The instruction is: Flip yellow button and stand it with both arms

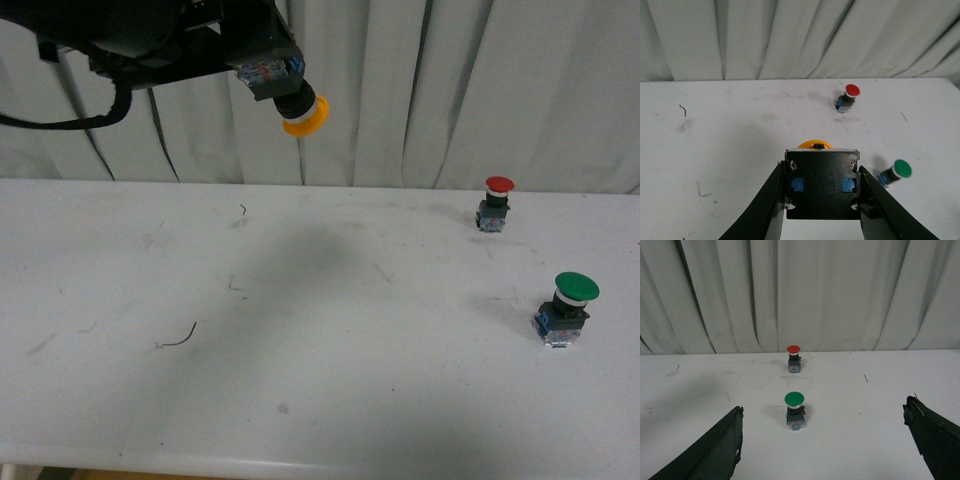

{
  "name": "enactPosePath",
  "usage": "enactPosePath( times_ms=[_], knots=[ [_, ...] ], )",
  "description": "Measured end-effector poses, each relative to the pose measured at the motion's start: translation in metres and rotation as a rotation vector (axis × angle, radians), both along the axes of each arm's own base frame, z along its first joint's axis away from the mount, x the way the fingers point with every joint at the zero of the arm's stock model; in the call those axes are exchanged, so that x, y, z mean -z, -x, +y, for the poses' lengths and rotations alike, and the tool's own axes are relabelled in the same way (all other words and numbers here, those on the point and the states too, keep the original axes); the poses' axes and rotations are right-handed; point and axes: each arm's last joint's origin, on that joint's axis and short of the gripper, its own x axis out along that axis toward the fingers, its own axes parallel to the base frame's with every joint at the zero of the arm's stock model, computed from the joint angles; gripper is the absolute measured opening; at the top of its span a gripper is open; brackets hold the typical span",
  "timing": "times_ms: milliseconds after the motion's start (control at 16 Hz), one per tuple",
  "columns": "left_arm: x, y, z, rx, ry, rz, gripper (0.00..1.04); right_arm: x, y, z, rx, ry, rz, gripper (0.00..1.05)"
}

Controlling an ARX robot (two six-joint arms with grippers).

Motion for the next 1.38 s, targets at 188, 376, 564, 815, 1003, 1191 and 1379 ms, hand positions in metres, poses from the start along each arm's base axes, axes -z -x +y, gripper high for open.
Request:
enactPosePath(
  times_ms=[188, 376, 564, 815, 1003, 1191, 1379],
  knots=[
    [0.007, 0.043, 0.005, 0.048, 0.029, -0.036, 0.35, 0.000, 0.000, 0.000, 0.000, 0.000, 0.000, 0.98],
    [0.028, 0.055, 0.010, 0.086, 0.094, -0.019, 0.35, 0.000, 0.000, 0.000, 0.000, 0.000, 0.000, 0.98],
    [0.025, 0.060, 0.014, 0.215, 0.314, -0.087, 0.35, 0.000, 0.000, 0.000, 0.000, 0.000, 0.000, 0.98],
    [0.040, 0.055, 0.011, 0.300, 0.539, -0.062, 0.35, 0.000, 0.000, 0.000, 0.000, 0.000, 0.000, 0.98],
    [0.049, 0.051, 0.002, 0.357, 0.731, -0.062, 0.35, 0.000, 0.000, 0.000, 0.000, 0.000, 0.000, 0.98],
    [0.060, 0.053, -0.004, 0.371, 0.820, -0.009, 0.35, 0.000, 0.000, 0.000, 0.000, 0.000, 0.000, 0.98],
    [0.062, 0.051, -0.002, 0.364, 0.844, 0.015, 0.35, 0.000, 0.000, 0.000, 0.000, 0.000, 0.000, 0.98]
  ],
)
